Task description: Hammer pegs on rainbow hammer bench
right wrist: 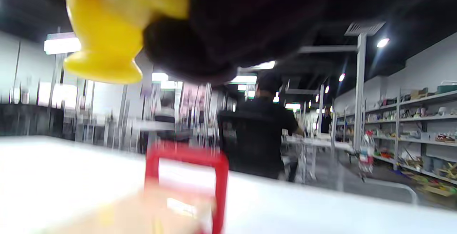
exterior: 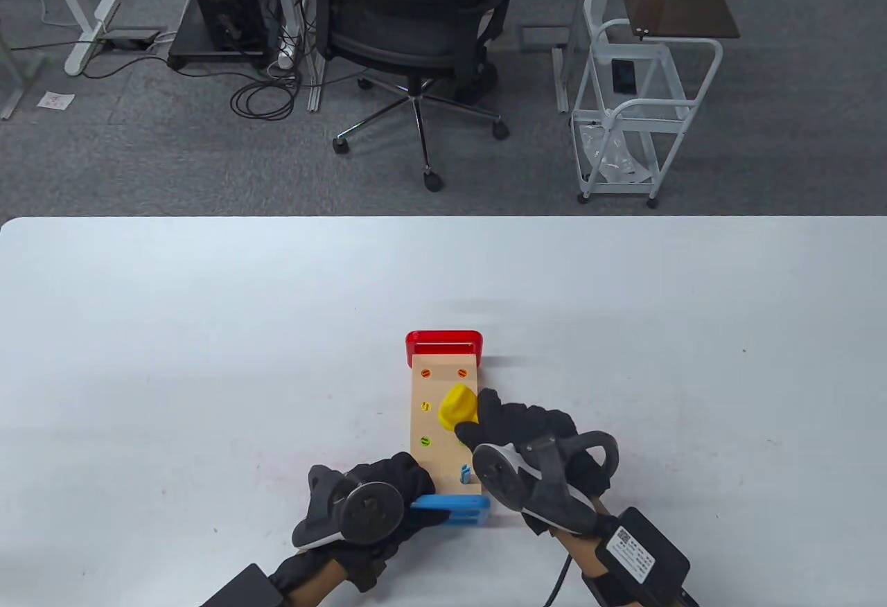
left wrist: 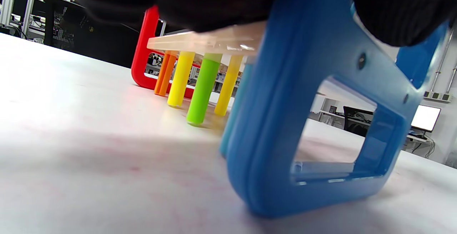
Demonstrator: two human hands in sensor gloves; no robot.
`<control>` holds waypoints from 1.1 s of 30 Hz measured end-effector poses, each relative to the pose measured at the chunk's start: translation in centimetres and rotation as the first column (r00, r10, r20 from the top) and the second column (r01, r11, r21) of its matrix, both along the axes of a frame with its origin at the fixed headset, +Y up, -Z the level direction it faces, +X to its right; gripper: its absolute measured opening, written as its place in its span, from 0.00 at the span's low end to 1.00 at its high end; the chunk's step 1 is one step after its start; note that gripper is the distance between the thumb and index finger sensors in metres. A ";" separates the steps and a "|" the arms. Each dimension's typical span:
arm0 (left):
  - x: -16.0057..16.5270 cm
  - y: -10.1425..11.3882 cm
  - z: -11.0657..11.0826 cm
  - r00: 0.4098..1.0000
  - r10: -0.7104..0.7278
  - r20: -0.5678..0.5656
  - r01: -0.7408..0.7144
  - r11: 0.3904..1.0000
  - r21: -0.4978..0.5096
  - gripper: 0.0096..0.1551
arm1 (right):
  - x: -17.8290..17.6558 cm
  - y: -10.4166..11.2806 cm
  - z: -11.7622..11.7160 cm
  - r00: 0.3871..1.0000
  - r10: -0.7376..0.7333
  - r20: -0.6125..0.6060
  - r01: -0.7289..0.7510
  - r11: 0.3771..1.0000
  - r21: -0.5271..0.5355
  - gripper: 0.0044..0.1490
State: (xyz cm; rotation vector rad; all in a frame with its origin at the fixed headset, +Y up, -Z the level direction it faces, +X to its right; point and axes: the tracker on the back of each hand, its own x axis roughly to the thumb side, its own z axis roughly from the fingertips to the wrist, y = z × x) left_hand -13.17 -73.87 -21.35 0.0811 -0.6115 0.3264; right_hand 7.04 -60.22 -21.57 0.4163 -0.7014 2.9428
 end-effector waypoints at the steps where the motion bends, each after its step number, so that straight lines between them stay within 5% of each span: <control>1: 0.0 0.0 0.0 1.000 -0.002 0.001 0.002 1.000 0.001 0.19 | 0.2 1.5 0.5 0.999 -0.042 -0.004 0.042 0.999 0.032 0.41; 5: 0.0 0.0 0.0 1.000 0.000 0.002 0.000 1.000 0.000 0.19 | 1.3 5.3 2.8 0.995 -0.103 -0.020 0.105 0.982 0.155 0.41; 8: 0.0 0.0 0.0 1.000 -0.001 0.003 0.001 1.000 0.000 0.19 | 1.9 4.7 3.6 0.993 -0.111 -0.039 0.116 0.981 0.156 0.41; 11: 0.0 0.0 0.0 1.000 -0.001 0.003 0.001 1.000 0.000 0.19 | 0.9 -1.7 3.3 0.998 0.044 -0.047 -0.045 0.999 -0.022 0.41; 13: 0.0 0.0 -0.1 1.000 -0.001 0.003 0.001 1.000 0.000 0.19 | -0.2 -7.9 2.6 0.950 0.307 -0.062 -0.313 0.927 -0.208 0.42; 14: 0.0 0.0 -0.1 1.000 0.000 0.001 0.000 1.000 -0.001 0.19 | 0.8 -7.7 4.1 0.969 0.244 0.032 -0.241 0.968 -0.077 0.41; 15: 0.0 0.0 -0.1 1.000 0.000 0.002 0.000 1.000 -0.001 0.19 | 0.4 -6.4 2.3 0.977 0.204 -0.058 -0.210 0.968 -0.135 0.41; 16: 0.0 0.0 -0.1 1.000 -0.001 0.002 0.001 1.000 -0.001 0.19 | 1.1 -4.9 2.7 0.983 0.183 0.002 -0.181 0.973 -0.140 0.41; 20: 0.0 0.0 0.0 1.000 -0.002 -0.004 0.002 1.000 0.001 0.19 | 3.0 2.4 3.4 0.997 -0.074 -0.005 0.074 0.996 0.057 0.41; 23: 0.0 0.0 -0.1 1.000 0.000 -0.003 0.000 1.000 -0.001 0.19 | 3.5 3.9 4.4 0.996 -0.084 -0.011 0.085 0.987 0.133 0.41; 25: 0.0 0.0 -0.1 1.000 0.000 -0.002 0.000 1.000 0.000 0.19 | 3.2 2.4 4.5 0.996 -0.085 -0.035 0.088 0.989 0.115 0.41; 27: 0.0 0.0 -0.1 1.000 0.000 -0.001 0.000 1.000 0.000 0.19 | 1.9 -2.1 3.9 0.999 -0.006 -0.047 0.006 1.000 -0.011 0.41; 29: 0.0 0.0 -0.1 1.000 0.000 -0.001 0.000 1.000 0.000 0.19 | 0.2 -8.8 3.0 0.957 0.274 -0.097 -0.290 0.921 -0.260 0.42; 30: 0.0 0.0 0.0 1.000 -0.001 -0.001 0.001 1.000 0.001 0.19 | 0.4 -9.8 3.2 0.957 0.272 -0.099 -0.285 0.945 -0.158 0.41; 33: 0.0 0.1 0.0 1.000 -0.005 -0.001 0.005 1.000 -0.001 0.19 | 1.1 -7.0 3.0 0.984 0.170 -0.059 -0.177 0.975 -0.136 0.41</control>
